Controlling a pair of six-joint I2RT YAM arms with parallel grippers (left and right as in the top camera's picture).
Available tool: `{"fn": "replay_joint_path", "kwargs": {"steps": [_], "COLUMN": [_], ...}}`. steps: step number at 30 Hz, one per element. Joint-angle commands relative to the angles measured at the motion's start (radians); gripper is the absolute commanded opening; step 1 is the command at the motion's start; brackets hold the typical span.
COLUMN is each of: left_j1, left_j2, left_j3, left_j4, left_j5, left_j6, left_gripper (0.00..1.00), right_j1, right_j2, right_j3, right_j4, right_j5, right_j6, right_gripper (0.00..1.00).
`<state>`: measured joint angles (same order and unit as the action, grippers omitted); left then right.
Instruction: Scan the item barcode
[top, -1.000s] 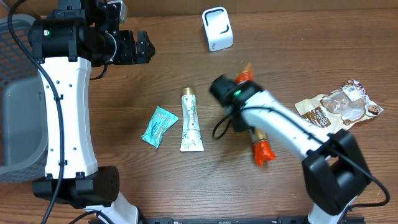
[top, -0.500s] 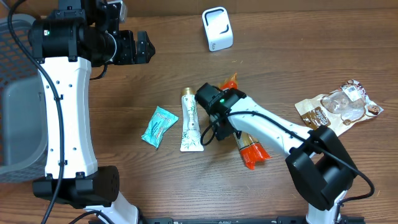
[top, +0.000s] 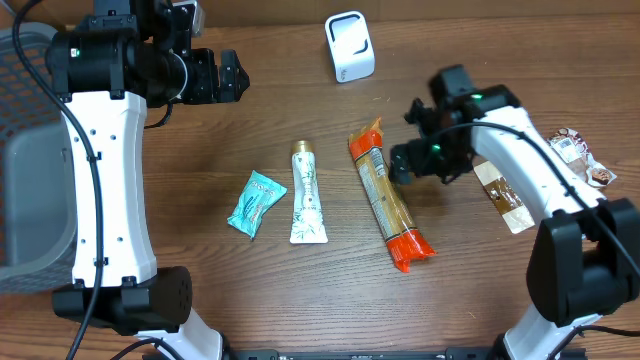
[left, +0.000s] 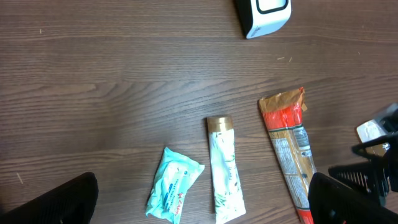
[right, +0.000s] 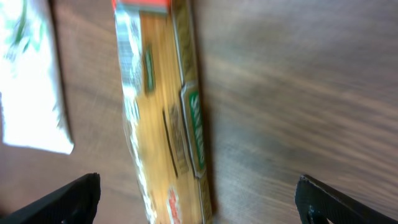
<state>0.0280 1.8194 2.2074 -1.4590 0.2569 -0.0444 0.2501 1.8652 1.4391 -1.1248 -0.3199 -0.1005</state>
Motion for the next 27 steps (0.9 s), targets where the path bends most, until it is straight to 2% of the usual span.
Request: {"fn": "replay_joint_path", "kwargs": {"steps": [1, 7, 15, 19, 24, 27], "left_j1": [0.0, 0.0, 0.0, 0.0, 0.0, 0.0], "left_j2": [0.003, 0.003, 0.003, 0.003, 0.003, 0.003], "left_j3": [0.003, 0.003, 0.003, 0.003, 0.003, 0.003], "left_j4": [0.001, 0.001, 0.001, 0.001, 0.001, 0.001], "left_j5": [-0.002, -0.003, -0.002, -0.002, -0.002, -0.002], "left_j6": [0.023, 0.023, 0.023, 0.023, 0.023, 0.023], "left_gripper": [0.99, 0.99, 0.99, 0.99, 1.0, 1.0], "right_j1": [-0.024, -0.012, 0.017, 0.051, 0.085, 0.087], "right_j2": [-0.016, -0.016, -0.015, -0.015, -0.015, -0.015], "right_j3": [-0.106, -0.255, -0.388, -0.448, -0.482, -0.482], "right_j4": [0.026, 0.155, 0.302, 0.389, 0.447, 0.447], "right_j5": [-0.202, -0.21, -0.312, -0.311, -0.31, -0.31], "right_j6": [-0.159, -0.158, -0.127, -0.057, -0.018, -0.016], "right_gripper": [1.0, 1.0, 0.99, 0.88, 0.64, 0.47]}}
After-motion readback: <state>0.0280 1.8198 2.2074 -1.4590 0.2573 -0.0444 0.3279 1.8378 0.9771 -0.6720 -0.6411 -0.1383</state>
